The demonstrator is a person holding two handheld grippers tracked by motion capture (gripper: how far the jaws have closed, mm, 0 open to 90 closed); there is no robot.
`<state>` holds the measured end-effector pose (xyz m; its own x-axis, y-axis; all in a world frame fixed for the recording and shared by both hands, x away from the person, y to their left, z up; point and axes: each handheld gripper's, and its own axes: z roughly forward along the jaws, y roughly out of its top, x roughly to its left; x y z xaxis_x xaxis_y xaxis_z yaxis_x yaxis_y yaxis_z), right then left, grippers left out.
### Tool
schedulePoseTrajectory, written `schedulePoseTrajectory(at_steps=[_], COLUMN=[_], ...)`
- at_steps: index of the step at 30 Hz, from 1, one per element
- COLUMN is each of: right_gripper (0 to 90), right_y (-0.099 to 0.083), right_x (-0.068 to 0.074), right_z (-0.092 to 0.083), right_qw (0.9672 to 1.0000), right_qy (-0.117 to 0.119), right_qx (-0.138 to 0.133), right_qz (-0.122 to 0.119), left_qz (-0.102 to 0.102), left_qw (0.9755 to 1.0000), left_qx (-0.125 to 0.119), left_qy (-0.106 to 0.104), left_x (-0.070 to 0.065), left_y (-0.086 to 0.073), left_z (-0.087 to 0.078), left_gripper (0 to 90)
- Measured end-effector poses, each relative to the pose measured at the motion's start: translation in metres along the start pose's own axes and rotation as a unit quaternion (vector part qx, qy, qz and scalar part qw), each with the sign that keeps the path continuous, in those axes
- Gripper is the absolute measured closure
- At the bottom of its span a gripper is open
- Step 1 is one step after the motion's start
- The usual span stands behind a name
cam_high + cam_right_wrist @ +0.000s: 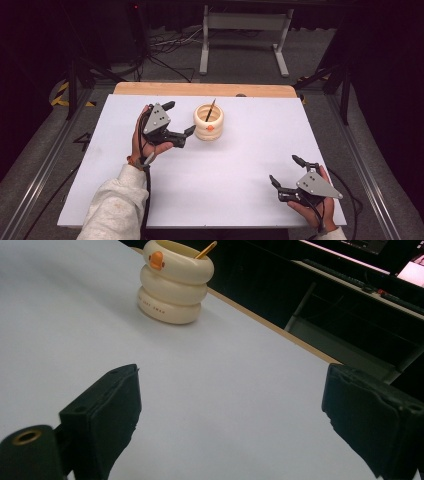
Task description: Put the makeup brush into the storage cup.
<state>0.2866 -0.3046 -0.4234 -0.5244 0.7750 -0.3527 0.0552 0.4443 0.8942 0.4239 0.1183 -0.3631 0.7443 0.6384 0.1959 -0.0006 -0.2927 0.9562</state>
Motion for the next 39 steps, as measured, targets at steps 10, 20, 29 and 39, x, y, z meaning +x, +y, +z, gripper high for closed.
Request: schedulePoseTrajectory(at_steps=[10,20,29,39], right_gripper=[9.8,9.8,9.8,9.9], right_y=[0.0,0.0,0.0,0.0], right_x=[0.001,0.001,0.002,0.002], right_z=[0.0,0.001,0.002,0.001], right_qw=[1.0,1.0,1.0,1.0], right_qy=[0.001,0.001,0.002,0.0], right_qx=[0.0,0.001,0.003,0.004], right_qz=[0.0,-0.003,-0.002,-0.003], left_qz=[0.006,0.017,0.021,0.036], left_qw=[1.0,0.9998,0.9998,0.9993], left_qx=[-0.005,-0.006,-0.003,0.002], left_qy=[-0.001,0.007,0.004,0.013], left_x=[-0.003,-0.004,-0.004,-0.007], left_y=[-0.005,-0.009,-0.015,-0.022], left_z=[-0.011,-0.027,-0.04,-0.057], left_gripper=[2.2,2.0,1.4,1.9])
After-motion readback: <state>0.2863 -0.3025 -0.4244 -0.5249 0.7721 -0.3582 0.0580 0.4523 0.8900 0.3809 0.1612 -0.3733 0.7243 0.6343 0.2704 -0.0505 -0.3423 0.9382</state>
